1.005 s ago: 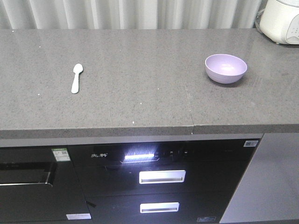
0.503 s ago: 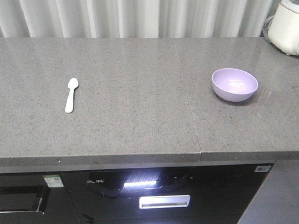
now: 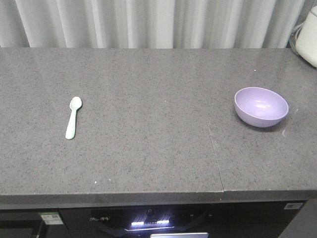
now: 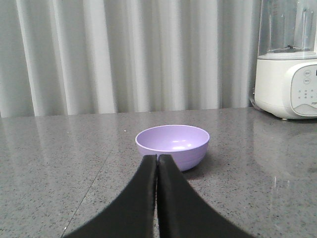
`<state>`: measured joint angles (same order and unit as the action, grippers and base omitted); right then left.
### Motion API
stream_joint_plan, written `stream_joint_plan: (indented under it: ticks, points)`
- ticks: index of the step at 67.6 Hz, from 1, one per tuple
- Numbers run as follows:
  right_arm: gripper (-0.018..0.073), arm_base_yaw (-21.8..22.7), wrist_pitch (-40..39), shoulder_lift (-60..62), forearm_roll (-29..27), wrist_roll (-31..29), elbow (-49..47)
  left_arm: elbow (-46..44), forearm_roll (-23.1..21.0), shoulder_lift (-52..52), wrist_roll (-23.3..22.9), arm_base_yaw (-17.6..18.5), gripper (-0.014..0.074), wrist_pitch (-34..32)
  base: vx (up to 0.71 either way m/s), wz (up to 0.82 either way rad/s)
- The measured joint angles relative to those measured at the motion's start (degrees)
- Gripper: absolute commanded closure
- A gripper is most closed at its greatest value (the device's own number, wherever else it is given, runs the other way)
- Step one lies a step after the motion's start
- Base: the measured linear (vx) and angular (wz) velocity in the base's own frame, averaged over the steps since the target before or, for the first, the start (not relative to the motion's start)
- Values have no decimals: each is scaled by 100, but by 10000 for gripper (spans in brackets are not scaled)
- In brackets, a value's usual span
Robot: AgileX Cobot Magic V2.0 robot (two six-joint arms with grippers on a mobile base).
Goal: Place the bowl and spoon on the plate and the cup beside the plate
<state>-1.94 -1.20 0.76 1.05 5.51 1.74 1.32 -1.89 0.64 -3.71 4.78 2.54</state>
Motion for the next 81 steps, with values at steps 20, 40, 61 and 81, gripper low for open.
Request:
stream_joint_plan:
  ticks: [20,40,61,81]
  points:
    - [570,0,0,0,0,0,0,0,0,0,0,0,603,0,9,1]
    - [570,0,0,0,0,0,0,0,0,0,0,0,603,0,6,1]
    - [570,0,0,0,0,0,0,0,0,0,0,0,603,0,4,0]
    - [570,0,0,0,0,0,0,0,0,0,0,0,603,0,0,0]
